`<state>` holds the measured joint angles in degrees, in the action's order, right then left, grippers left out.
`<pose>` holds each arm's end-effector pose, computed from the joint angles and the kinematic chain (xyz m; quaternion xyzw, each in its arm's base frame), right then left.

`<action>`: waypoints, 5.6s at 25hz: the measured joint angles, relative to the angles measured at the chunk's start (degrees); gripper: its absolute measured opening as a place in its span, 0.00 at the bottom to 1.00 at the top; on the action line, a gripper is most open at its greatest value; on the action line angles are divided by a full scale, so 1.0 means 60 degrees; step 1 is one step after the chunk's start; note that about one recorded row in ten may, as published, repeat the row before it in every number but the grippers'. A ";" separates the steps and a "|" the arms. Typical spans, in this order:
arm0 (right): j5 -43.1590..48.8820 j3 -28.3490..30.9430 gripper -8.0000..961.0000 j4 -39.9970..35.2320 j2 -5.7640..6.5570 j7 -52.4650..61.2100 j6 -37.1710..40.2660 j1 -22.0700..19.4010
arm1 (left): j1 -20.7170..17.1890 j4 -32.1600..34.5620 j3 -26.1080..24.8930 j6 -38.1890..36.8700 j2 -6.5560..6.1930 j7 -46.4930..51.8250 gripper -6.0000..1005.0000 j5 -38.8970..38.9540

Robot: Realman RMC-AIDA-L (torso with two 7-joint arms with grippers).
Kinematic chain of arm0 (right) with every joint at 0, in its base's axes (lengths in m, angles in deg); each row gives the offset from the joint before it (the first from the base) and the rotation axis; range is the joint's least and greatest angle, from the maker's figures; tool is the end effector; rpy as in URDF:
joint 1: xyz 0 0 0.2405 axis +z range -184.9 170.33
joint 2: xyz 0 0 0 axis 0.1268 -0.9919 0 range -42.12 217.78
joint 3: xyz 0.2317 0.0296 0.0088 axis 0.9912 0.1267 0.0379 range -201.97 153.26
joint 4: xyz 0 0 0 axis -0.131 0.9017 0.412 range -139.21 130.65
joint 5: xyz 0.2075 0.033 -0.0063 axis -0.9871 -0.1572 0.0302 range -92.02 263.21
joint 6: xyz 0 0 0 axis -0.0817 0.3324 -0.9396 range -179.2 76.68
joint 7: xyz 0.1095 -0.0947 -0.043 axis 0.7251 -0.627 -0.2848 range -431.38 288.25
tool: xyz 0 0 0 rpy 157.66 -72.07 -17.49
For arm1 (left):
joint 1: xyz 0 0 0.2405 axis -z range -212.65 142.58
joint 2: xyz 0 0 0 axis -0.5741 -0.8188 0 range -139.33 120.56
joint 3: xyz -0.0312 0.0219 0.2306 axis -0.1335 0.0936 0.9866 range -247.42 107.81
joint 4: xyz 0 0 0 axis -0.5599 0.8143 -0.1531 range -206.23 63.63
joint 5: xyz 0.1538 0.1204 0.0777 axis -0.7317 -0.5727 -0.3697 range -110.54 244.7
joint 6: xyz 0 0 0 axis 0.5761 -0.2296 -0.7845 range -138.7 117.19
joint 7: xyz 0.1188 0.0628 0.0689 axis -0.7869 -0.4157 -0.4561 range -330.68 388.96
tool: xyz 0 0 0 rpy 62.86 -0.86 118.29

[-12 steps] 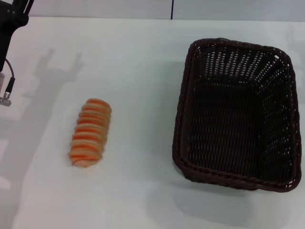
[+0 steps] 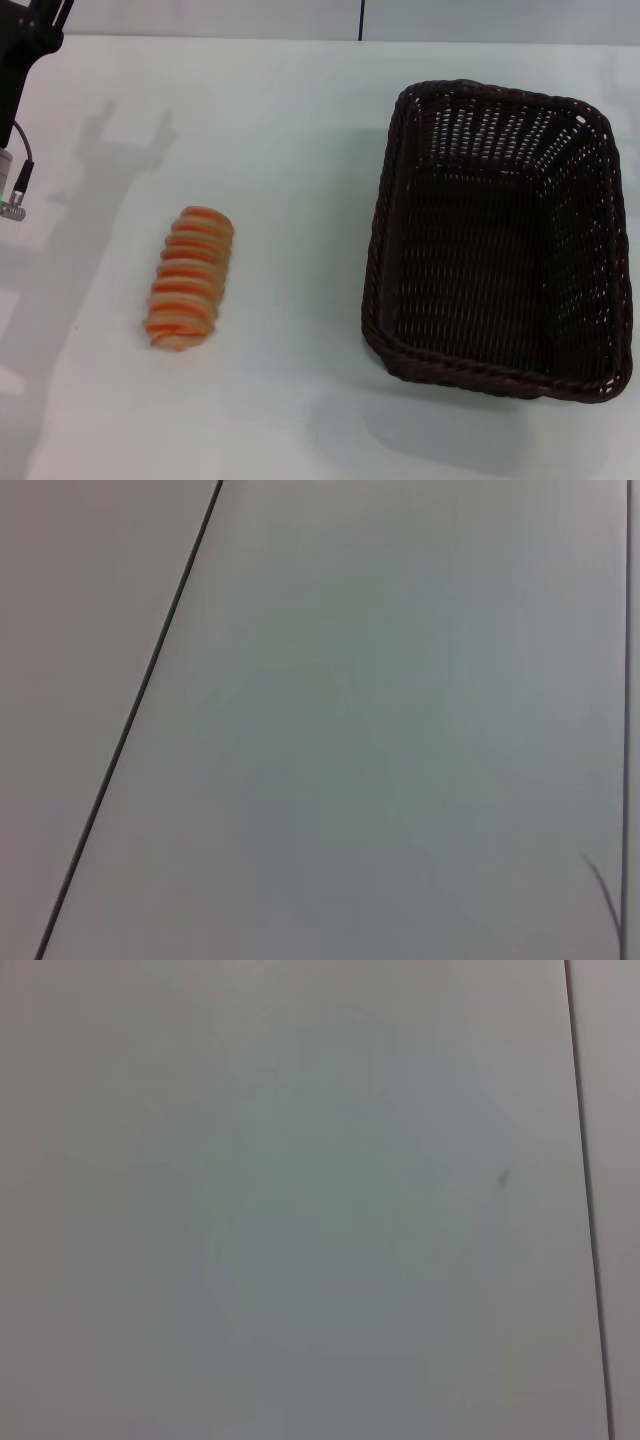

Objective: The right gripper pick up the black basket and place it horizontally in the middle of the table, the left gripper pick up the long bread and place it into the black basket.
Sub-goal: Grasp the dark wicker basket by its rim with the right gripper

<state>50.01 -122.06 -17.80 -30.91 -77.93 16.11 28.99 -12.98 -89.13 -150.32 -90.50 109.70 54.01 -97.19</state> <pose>0.2452 0.4061 0.0655 -0.5900 0.1204 0.3337 0.7253 -0.2592 0.3344 0.0432 -0.6248 -0.1848 -0.5043 0.5667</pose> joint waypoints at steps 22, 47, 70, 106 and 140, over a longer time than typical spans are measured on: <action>-0.0082 0.0077 0.65 -0.0955 -0.0022 -0.0189 -0.0611 -0.0446 | 0.0022 -0.0358 -0.0040 0.0835 -0.0073 0.0825 0.83 0.0000; -0.0023 0.2986 0.65 -1.2048 -0.0046 -0.2266 -1.3636 -0.4516 | 0.0157 -0.0367 0.0068 0.1365 -0.0096 0.0860 0.83 -0.0089; 0.0975 0.4556 0.65 -1.5781 -0.0064 -0.0084 -2.4028 -0.3793 | 0.0177 -0.0264 0.0016 0.1766 -0.0104 0.0829 0.83 -0.0029; 0.0859 0.3818 0.65 -1.4993 -0.0072 0.1045 -2.6173 -0.3761 | -0.0029 -0.0074 -0.0145 0.1731 -0.0147 0.0851 0.83 -0.0015; 0.0365 0.3331 0.65 -1.3585 -0.0073 0.0814 -2.5279 -0.3622 | -0.0084 -0.0130 -0.0157 0.1662 -0.0161 0.0880 0.83 -0.0015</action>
<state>52.20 -102.08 -99.31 -31.34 -73.04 -135.57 7.26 -13.48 -89.91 -151.26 -80.53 108.73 59.29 -97.28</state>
